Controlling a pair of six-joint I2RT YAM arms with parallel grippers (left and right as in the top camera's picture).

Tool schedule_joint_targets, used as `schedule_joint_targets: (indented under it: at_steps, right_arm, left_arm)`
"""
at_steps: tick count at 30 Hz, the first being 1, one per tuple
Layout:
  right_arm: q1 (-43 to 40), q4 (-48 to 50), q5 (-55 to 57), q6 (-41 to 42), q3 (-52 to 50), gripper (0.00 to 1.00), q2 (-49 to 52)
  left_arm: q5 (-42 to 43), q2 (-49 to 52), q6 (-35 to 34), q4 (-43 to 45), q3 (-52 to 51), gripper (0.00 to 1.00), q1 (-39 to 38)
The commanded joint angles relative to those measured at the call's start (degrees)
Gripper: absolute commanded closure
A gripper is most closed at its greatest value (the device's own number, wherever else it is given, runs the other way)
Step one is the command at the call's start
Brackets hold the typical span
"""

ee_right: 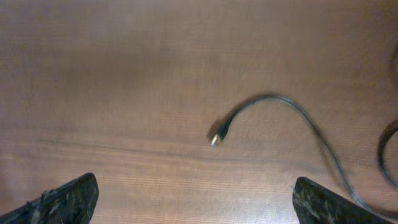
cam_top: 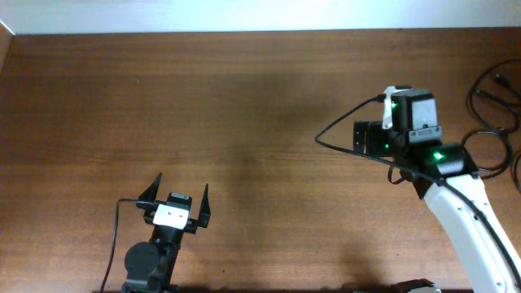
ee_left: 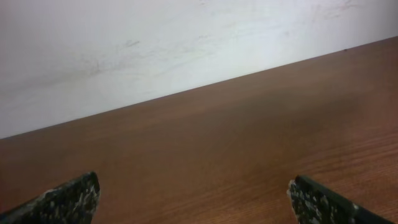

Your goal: Untangle cables

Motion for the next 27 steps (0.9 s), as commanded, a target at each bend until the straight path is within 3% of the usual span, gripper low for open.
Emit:
schedule_joint_targets:
  at_steps: [1,4,7,12,18,27]
  right_arm:
    - [0.4,6.3,-0.1,0.0,-0.2,0.01,-4.5]
    - [0.4,13.3,-8.3,0.0,-2.3,0.01,-7.1]
    - [0.4,30.7,-13.9,0.4,-15.0,0.01,-13.4]
    - [-0.5,46.0,-11.2,0.4,-32.7,0.01,-26.4]
    - [-3.4,55.3,-11.2,0.4,-47.5,0.01,-42.2]
    - [-3.4,55.7,-10.8,0.4,-62.2,0.01,-57.7]
  left_arm:
    - [-0.4,-0.3,0.1,-0.5,-0.1,0.01,0.1]
    - [-0.4,-0.3,0.1,-0.5,-0.1,0.01,0.1]
    - [-0.4,-0.3,0.1,-0.5,-0.1,0.01,0.1]
    - [-0.4,-0.3,0.1,-0.5,-0.1,0.01,0.1]
    - [-0.4,-0.3,0.1,-0.5,-0.1,0.01,0.1]
    - [-0.4,-0.3,0.1,-0.5,-0.1,0.01,0.1]
